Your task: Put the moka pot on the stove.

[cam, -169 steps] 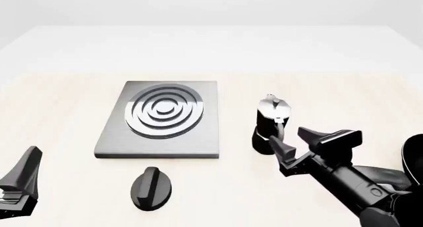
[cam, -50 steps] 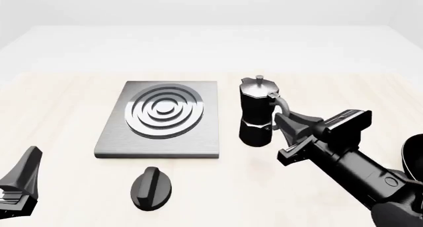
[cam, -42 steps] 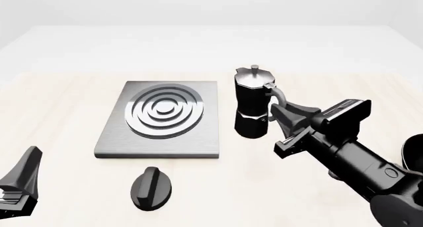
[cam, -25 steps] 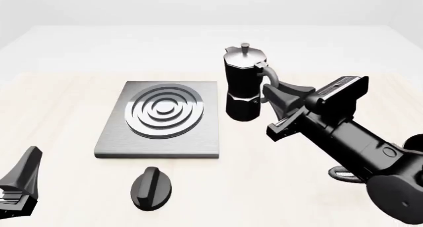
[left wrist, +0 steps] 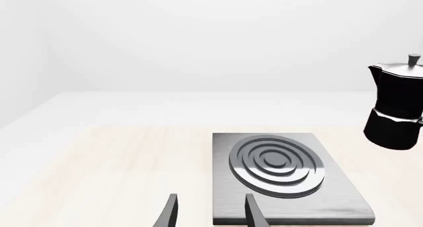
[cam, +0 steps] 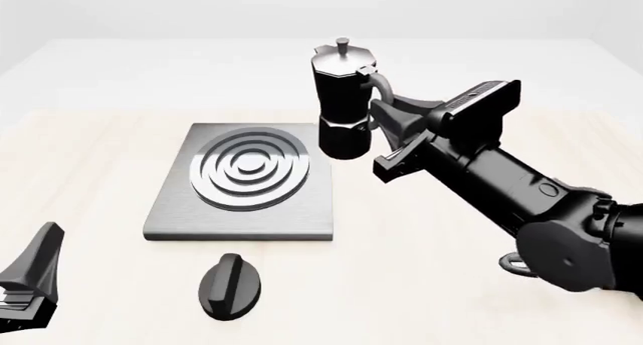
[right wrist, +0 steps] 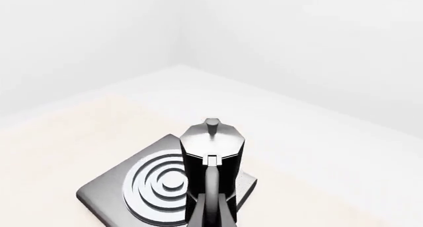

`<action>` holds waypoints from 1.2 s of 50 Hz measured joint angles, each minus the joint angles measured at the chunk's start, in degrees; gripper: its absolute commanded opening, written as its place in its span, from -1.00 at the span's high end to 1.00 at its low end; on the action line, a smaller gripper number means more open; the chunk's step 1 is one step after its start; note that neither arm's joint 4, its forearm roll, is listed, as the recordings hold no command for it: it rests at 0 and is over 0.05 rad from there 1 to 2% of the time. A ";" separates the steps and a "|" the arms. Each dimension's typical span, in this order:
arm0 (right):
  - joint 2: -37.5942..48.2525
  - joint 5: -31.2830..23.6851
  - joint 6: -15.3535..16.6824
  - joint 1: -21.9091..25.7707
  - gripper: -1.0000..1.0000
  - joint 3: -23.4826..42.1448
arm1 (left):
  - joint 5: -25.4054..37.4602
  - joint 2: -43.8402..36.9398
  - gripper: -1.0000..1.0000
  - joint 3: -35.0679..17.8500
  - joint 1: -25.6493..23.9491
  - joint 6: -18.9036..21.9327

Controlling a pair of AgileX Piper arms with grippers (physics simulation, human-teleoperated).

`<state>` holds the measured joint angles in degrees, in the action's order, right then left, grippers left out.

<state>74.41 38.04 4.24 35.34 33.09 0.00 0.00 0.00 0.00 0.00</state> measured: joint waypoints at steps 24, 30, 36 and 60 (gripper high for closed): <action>7.49 2.52 -0.42 0.96 1.00 6.15 | 0.00 0.00 -1.00 0.00 0.00 0.00; 9.65 2.92 -0.48 1.23 1.00 8.00 | 0.00 0.00 -1.00 0.00 0.00 0.00; 12.00 3.17 -0.58 1.64 1.00 10.02 | 0.00 0.00 -1.00 0.00 0.00 0.00; 19.34 3.02 -0.77 3.59 1.00 16.45 | 0.00 0.00 -1.00 0.00 0.00 0.00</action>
<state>93.75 41.06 3.47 38.93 49.54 0.00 0.00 0.00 0.00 0.00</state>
